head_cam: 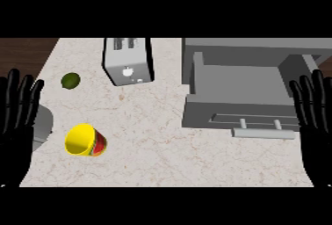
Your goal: Pick up the cup, place it into the drawer and close the drawer
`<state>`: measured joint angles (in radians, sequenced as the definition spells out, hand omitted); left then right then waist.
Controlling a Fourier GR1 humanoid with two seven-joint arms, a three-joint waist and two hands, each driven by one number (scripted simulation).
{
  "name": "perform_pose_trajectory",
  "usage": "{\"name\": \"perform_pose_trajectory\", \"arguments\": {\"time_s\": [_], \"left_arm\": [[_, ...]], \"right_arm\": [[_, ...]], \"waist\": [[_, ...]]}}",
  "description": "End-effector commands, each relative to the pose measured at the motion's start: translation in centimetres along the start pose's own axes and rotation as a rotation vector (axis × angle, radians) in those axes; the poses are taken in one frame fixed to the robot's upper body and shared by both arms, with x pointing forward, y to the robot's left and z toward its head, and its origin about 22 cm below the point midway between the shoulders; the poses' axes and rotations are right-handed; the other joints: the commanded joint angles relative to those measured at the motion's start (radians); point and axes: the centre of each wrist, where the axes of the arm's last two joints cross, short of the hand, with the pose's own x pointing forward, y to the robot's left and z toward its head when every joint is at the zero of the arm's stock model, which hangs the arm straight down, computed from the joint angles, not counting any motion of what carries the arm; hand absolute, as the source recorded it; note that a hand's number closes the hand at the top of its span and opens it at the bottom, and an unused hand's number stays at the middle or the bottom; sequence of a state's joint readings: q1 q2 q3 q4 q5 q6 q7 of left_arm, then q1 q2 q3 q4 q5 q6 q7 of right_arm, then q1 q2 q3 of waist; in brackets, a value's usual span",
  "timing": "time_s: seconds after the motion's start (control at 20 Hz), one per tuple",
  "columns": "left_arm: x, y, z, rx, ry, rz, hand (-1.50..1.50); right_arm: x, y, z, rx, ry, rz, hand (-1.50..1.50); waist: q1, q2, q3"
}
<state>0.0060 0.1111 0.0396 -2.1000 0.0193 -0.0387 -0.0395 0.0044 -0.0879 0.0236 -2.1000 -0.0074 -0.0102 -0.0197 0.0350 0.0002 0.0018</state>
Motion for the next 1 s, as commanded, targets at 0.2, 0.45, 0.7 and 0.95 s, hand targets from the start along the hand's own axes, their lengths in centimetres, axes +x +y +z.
{"name": "perform_pose_trajectory", "arguments": {"time_s": [0.2, 0.45, 0.7, 0.95], "left_arm": [[1.4, 0.9, 3.4, -0.299, 0.011, 0.214, -1.5], [-0.4, 2.9, 5.4, -0.25, 0.198, 0.413, -1.5], [-2.8, 5.7, 5.9, -0.224, 0.227, 0.419, -1.5], [-4.2, 6.4, 5.6, -0.195, 0.305, 0.373, -1.5]], "right_arm": [[0.0, -0.8, 0.0, -0.044, 0.0, 0.029, -1.5], [-0.9, -1.9, -0.8, 0.059, 0.093, 0.109, -1.5], [-1.0, -2.9, 0.0, 0.078, 0.072, 0.1, -1.5], [-2.4, -1.7, -1.3, 0.062, 0.083, 0.104, -1.5]], "waist": [[-0.022, -0.004, -0.003], [-0.022, 0.0, -0.003], [-0.034, -0.001, -0.002], [-0.033, 0.0, -0.002]]}}
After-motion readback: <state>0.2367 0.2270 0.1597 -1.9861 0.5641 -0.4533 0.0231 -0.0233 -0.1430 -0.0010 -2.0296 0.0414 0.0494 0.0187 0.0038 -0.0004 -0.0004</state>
